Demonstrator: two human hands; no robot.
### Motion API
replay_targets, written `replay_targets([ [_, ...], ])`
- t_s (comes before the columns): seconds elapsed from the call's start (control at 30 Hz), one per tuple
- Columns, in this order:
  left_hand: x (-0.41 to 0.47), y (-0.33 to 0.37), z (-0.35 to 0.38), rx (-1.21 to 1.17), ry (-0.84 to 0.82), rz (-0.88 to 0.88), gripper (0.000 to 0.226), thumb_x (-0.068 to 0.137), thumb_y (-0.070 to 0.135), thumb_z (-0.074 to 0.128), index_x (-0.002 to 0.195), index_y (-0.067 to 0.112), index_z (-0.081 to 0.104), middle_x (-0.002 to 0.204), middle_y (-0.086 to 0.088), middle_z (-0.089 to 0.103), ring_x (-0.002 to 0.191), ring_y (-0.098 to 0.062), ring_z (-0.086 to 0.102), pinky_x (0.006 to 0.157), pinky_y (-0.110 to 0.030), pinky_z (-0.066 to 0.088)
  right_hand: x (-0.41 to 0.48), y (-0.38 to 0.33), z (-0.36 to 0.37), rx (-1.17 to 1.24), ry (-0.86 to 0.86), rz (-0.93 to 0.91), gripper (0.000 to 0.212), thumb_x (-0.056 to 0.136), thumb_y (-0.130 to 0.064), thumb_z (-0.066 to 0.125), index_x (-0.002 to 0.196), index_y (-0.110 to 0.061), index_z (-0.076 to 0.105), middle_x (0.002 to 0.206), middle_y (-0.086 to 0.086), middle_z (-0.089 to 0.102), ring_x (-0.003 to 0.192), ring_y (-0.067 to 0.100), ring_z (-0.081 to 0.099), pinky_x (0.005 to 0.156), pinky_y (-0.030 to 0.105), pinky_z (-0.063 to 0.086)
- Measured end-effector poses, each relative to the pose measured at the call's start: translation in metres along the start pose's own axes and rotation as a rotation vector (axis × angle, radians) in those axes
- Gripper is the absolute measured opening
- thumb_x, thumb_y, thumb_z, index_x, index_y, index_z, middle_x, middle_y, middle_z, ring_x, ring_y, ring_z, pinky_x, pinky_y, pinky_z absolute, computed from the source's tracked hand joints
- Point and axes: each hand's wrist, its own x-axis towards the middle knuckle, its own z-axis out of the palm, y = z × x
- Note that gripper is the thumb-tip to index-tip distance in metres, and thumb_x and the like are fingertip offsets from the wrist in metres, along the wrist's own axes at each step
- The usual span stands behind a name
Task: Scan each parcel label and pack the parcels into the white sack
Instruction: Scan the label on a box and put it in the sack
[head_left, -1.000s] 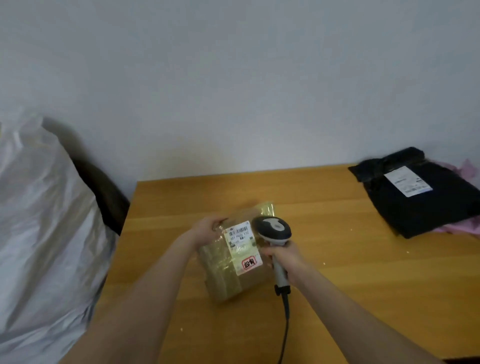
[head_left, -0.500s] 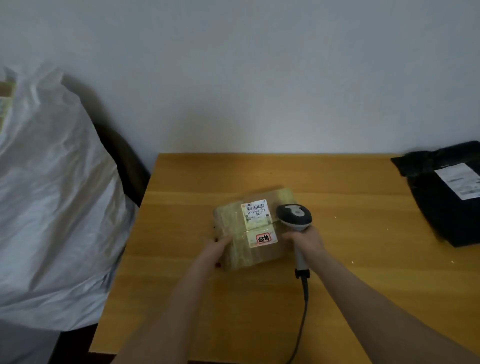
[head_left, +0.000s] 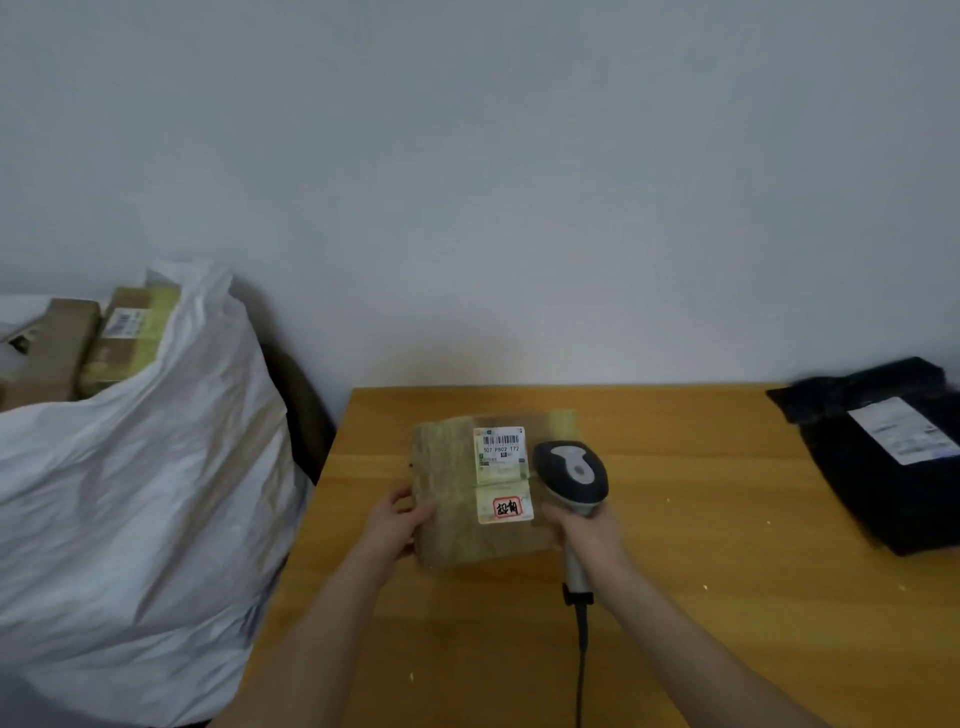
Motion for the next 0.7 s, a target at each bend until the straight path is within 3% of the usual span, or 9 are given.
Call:
replay_targets([
  [0.1,-0.009,0.007,-0.005,0.020,0.011,0.043,0.046,0.087,0.018,0.069,0.128,0.018,0.048,0.106,-0.004,0.063,0.090,-0.020,0.063,0.058,-0.029,0.051,-0.020,-0.010,0.007,0.019,-0.049,-0.034,0.001,0.084,-0.003,0.067,0.084,-0.002,0.066,0.068,0.013,0.067,0.058,0.019,0.061,0.055,0.028,0.051],
  [0.23,-0.018,0.010,-0.009,0.027,0.012,0.075,0.045,0.087,0.015,0.069,0.126,0.016,0.048,0.104,-0.006,0.063,0.089,-0.020,0.063,0.060,-0.031,0.052,-0.041,-0.021,0.015,0.012,-0.031,-0.056,0.005,0.084,-0.002,0.065,0.079,-0.002,0.065,0.057,0.009,0.062,0.046,0.015,0.055,0.044,0.022,0.044],
  [0.5,-0.019,0.014,-0.009,0.030,-0.004,0.097,0.045,0.087,0.015,0.067,0.127,0.016,0.046,0.104,-0.005,0.062,0.089,-0.019,0.062,0.060,-0.030,0.052,-0.062,-0.026,0.015,0.004,-0.013,-0.052,0.022,0.084,-0.008,0.064,0.063,-0.004,0.062,0.051,0.006,0.060,0.045,0.016,0.050,0.050,0.026,0.042],
  [0.7,-0.019,0.013,-0.007,0.028,-0.004,0.112,0.048,0.088,0.014,0.066,0.131,0.014,0.044,0.105,-0.006,0.061,0.090,-0.020,0.061,0.064,-0.032,0.052,-0.064,-0.033,0.012,0.035,-0.012,-0.024,0.016,0.083,-0.008,0.064,0.068,-0.003,0.063,0.052,0.006,0.060,0.045,0.017,0.050,0.048,0.026,0.042],
])
